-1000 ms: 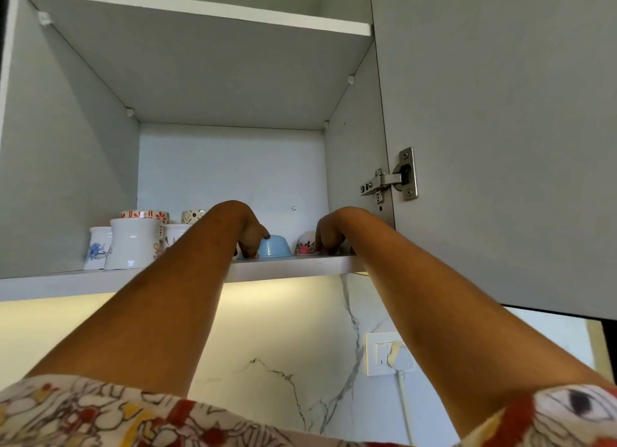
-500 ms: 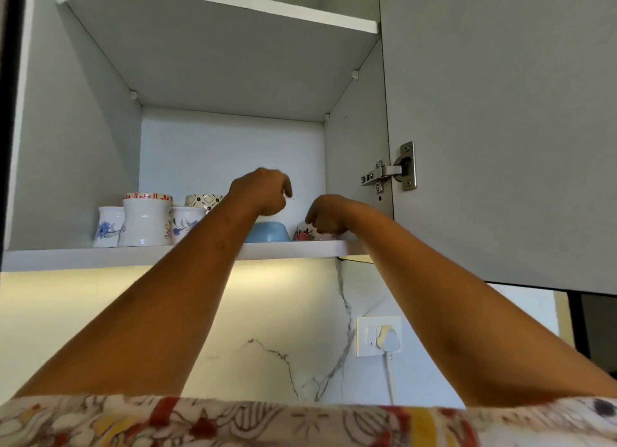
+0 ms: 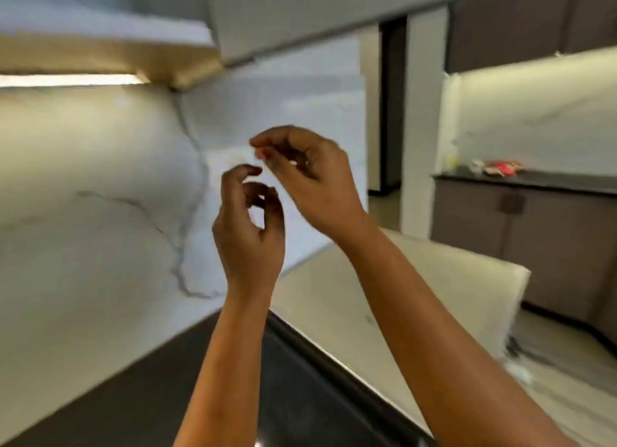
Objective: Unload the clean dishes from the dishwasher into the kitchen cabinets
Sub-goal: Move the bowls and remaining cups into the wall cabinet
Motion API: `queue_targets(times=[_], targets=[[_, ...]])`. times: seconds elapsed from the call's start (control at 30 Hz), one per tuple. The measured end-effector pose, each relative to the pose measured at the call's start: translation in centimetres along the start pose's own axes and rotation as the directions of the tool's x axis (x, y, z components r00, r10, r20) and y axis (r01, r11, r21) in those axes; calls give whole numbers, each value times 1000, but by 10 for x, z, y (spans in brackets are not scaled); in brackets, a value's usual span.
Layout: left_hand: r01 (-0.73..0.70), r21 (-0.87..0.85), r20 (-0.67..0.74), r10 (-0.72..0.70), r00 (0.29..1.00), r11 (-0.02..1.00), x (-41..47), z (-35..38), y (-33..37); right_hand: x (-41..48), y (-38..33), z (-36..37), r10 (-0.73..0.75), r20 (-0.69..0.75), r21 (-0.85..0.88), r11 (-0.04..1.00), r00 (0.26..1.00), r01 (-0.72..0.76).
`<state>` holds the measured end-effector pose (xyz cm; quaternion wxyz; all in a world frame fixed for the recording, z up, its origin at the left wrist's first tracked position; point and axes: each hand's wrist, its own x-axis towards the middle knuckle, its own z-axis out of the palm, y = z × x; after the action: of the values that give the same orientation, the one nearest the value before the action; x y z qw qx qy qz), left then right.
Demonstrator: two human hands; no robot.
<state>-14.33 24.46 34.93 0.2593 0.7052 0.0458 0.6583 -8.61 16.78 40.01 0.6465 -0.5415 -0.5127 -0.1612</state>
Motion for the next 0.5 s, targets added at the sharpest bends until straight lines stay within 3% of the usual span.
queue_targets(times=[0.07, 0.13, 0.27, 0.4, 0.47, 0.5], targets=[[149, -2, 168, -146, 975, 989, -59, 23, -13, -58, 33, -28, 142, 37, -83, 987, 989, -138], [267, 33, 391, -258, 883, 963, -126, 45, -19, -129, 69, -66, 352, 19, -182, 921, 936, -343], [371, 102, 726, -324, 606, 923, -248, 85, -2, -253, 120, -150, 687, -159, -340, 636, 709, -692], [463, 94, 870, -299, 392, 881, -333, 117, 28, -341, 153, -217, 798, -327, -418, 359, 507, -835], [465, 181, 930, -305, 206, 867, -368, 134, 37, -375, 169, -243, 817, -376, -432, 263, 438, -862], [449, 260, 947, -316, 54, 855, -387, 143, 37, -391, 180, -253, 836, -377, -451, 209, 398, -868]])
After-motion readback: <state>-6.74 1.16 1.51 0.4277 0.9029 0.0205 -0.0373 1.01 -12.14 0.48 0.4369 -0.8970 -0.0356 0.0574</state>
